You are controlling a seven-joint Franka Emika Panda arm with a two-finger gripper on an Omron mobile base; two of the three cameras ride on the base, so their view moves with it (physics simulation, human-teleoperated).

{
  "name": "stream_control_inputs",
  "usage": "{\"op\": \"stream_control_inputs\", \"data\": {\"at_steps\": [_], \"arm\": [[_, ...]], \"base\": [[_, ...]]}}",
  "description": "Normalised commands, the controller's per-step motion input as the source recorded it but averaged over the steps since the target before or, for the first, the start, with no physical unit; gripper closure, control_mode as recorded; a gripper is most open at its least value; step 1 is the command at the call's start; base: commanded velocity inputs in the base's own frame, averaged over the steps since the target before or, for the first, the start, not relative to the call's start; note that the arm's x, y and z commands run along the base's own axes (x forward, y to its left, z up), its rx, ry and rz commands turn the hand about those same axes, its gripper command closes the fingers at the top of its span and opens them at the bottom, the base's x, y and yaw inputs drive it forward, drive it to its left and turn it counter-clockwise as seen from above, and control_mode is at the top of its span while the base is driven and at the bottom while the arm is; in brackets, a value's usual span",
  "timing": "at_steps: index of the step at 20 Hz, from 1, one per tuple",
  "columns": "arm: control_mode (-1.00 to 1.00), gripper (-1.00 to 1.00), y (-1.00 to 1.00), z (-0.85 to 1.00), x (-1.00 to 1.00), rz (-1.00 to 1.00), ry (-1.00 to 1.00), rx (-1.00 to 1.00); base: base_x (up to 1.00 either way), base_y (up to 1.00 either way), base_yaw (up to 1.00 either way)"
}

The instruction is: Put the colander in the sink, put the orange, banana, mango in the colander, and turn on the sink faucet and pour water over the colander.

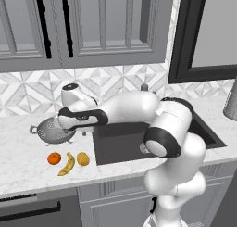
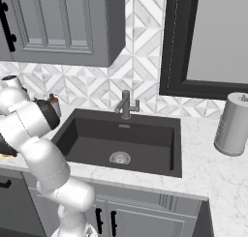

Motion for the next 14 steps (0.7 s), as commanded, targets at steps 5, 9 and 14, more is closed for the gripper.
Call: {"op": "stream_control_inputs", "data": {"at_steps": [5, 9, 14], "arm": [[-1.0, -1.0, 0.08, -0.23, 0.36, -0.06, 0.0, 0.0], [-1.0, -1.0, 0.1, -0.23, 0.33, -0.06, 0.0, 0.0], [-1.0, -1.0, 0.11, -0.24, 0.34, -0.06, 0.0, 0.0]], "base": [[0.0, 0.0, 0.0], [0.0, 0.0, 0.0], [0.0, 0.0, 0.0]]}}
